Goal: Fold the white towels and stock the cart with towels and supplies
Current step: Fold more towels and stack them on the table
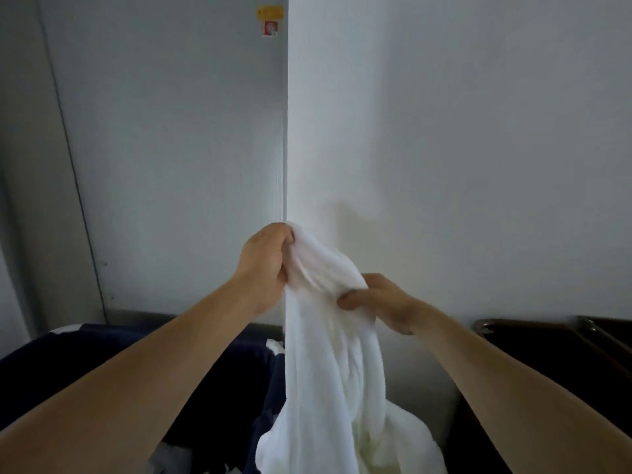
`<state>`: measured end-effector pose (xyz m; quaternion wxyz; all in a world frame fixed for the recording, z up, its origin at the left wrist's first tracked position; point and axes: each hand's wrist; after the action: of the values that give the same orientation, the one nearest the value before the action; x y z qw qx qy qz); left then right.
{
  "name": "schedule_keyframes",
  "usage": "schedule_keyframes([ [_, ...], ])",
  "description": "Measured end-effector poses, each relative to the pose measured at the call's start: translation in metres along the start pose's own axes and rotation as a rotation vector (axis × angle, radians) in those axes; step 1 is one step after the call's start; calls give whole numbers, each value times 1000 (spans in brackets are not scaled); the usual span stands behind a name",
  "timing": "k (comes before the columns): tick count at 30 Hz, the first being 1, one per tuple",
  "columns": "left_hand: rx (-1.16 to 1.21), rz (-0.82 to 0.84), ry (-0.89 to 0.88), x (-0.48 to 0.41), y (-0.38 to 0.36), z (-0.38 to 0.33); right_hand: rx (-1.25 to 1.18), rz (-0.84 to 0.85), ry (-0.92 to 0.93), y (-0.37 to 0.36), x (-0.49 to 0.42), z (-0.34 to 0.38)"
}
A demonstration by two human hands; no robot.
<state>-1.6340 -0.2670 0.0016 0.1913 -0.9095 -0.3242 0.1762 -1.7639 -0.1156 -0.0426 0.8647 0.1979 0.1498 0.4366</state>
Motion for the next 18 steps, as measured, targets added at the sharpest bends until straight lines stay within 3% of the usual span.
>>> schedule_keyframes([
  [2,7,-63,-20,-13,-5,-14,-25,-275,71,18,-8,33],
  [5,80,-87,-121,-31,-26,-39,39,-602,325,40,-9,101],
  [7,74,-5,-162,-41,-39,-50,136,-753,494,37,4,132],
  [9,15,101,-146,-46,-47,-52,259,-868,499,27,14,132],
  [11,-98,115,-130,-49,-47,-47,347,-701,341,17,21,106],
  [13,-223,50,-137,-53,-42,-34,314,-283,26,7,34,76],
  [15,-371,81,-132,-51,-36,-16,385,-68,-133,2,44,62],
  [16,-428,131,-139,-49,-36,-8,441,-86,-101,1,48,64],
  [18,-452,186,-163,-47,-40,1,481,-347,56,2,52,83],
])
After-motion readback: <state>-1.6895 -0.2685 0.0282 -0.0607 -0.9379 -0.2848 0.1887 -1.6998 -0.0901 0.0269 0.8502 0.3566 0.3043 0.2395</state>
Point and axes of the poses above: each hand's wrist, its own x-axis away from the middle knuckle, its own y-axis out of the back of the hand, z = x × y, and after that the axes turned 9 degrees about x, right-handed
